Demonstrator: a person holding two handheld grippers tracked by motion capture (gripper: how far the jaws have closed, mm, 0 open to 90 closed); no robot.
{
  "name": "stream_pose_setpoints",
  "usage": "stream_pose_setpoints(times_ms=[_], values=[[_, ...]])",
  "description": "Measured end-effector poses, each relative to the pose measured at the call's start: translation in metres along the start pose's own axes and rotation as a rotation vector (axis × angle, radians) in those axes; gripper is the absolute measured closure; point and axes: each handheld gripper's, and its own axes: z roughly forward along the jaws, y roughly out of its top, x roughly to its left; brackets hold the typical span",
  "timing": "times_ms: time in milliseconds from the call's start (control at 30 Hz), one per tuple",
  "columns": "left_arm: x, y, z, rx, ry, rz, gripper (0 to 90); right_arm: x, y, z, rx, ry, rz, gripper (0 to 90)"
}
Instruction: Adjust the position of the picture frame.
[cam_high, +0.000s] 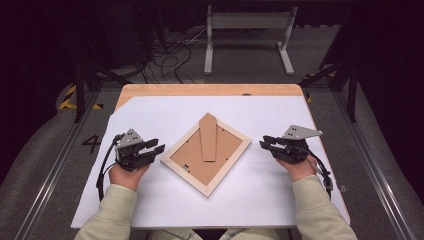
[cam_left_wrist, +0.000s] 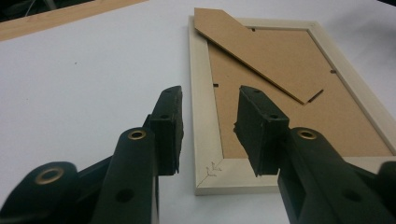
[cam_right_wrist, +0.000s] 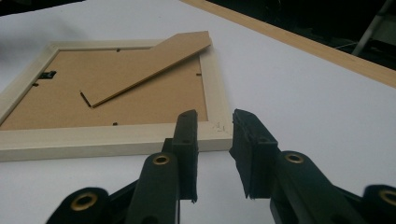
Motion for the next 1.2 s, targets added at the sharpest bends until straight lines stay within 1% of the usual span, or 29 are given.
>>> stream_pose_setpoints(times_ms=[100, 167, 233, 267, 300, 367, 400, 433, 467, 500, 567, 633, 667, 700, 767, 800, 833, 867, 900, 967, 1000, 1033, 1067, 1100, 1167, 1200], values=[[-0.002, 0.001, -0.002, 0.000, -0.001, 0.009, 66.9, -0.002, -0.001, 0.000, 0.012, -0.007, 0.006, 73.2], [-0.004, 0.002, -0.004, 0.002, -0.016, 0.012, 72.3, -0.002, -0.002, 0.001, 0.018, -0.009, 0.005, 74.3], [-0.005, 0.003, -0.005, 0.012, -0.021, 0.012, 77.4, -0.002, -0.001, 0.001, 0.014, -0.009, 0.000, 75.0], [-0.005, 0.003, -0.005, 0.012, -0.021, 0.012, 80.8, -0.002, -0.001, 0.001, 0.014, -0.009, -0.001, 75.1], [-0.005, 0.003, -0.005, 0.014, -0.015, 0.021, 80.8, -0.002, -0.001, 0.001, 0.014, -0.009, -0.001, 75.1], [-0.005, 0.003, -0.005, 0.030, -0.002, 0.038, 87.3, -0.002, -0.001, 0.001, 0.015, -0.010, 0.001, 75.1], [-0.005, 0.003, -0.005, 0.036, -0.002, 0.033, 89.1, -0.002, -0.001, 0.001, 0.018, -0.011, 0.003, 75.1], [-0.005, 0.003, -0.005, 0.040, -0.002, 0.030, 89.5, -0.003, -0.002, 0.000, 0.020, -0.013, 0.003, 75.1], [-0.004, 0.003, -0.006, 0.044, -0.002, 0.035, 89.5, -0.003, -0.002, 0.000, 0.020, -0.013, 0.003, 75.1], [-0.004, 0.004, -0.007, 0.054, -0.009, 0.034, 89.5, -0.003, -0.002, 0.000, 0.018, -0.013, 0.005, 75.2], [-0.005, 0.005, -0.007, 0.080, -0.021, 0.019, 89.5, -0.003, -0.002, -0.002, 0.015, -0.017, 0.006, 75.3], [-0.005, 0.005, -0.008, 0.108, -0.021, 0.014, 89.6, -0.004, -0.002, -0.002, 0.015, -0.020, 0.006, 75.4], [-0.004, 0.006, -0.007, 0.138, -0.030, 0.010, 89.6, -0.004, -0.002, -0.002, 0.014, -0.018, 0.007, 75.4], [-0.005, 0.006, -0.007, 0.157, -0.036, 0.001, 89.6, -0.004, -0.002, -0.002, 0.016, -0.020, 0.009, 75.4], [-0.006, 0.007, -0.005, 0.207, -0.049, -0.002, 89.6, -0.004, -0.002, -0.002, 0.018, -0.019, 0.010, 75.4], [-0.006, 0.007, -0.005, 0.226, -0.050, 0.003, 89.5, -0.004, -0.002, -0.002, 0.018, -0.020, 0.009, 75.4], [-0.006, 0.007, -0.004, 0.234, -0.051, 0.009, 89.6, -0.004, -0.002, -0.002, 0.018, -0.020, 0.009, 75.5], [-0.005, 0.006, -0.004, 0.254, -0.052, 0.009, 89.6, -0.004, -0.002, -0.002, 0.018, -0.020, 0.009, 75.5], [-0.004, 0.005, -0.002, 0.261, -0.053, 0.002, 89.6, -0.004, -0.002, -0.002, 0.018, -0.019, 0.011, 75.5], [0.000, 0.003, 0.000, 0.277, -0.040, -0.011, 89.5, -0.004, -0.002, -0.002, 0.019, -0.018, 0.012, 75.8], [0.000, 0.003, 0.000, 0.277, -0.040, -0.011, 89.5, -0.004, -0.002, -0.002, 0.019, -0.018, 0.012, 75.8], [0.001, 0.002, 0.002, 0.277, -0.031, -0.016, 89.5, -0.004, -0.002, -0.001, 0.023, -0.016, 0.009, 76.5], [0.004, 0.000, 0.006, 0.278, -0.002, -0.016, 89.5, -0.003, -0.003, -0.001, 0.024, -0.012, 0.009, 76.8], [0.004, 0.000, 0.006, 0.278, -0.002, -0.016, 89.5, -0.003, -0.003, -0.001, 0.024, -0.012, 0.009, 76.8], [0.010, -0.003, 0.013, 0.282, 0.030, -0.038, 89.5, -0.003, -0.003, 0.000, 0.030, -0.010, 0.009, 77.7], [0.013, -0.004, 0.016, 0.285, 0.036, -0.052, 89.5, -0.002, -0.003, 0.001, 0.033, -0.008, 0.007, 78.2]])
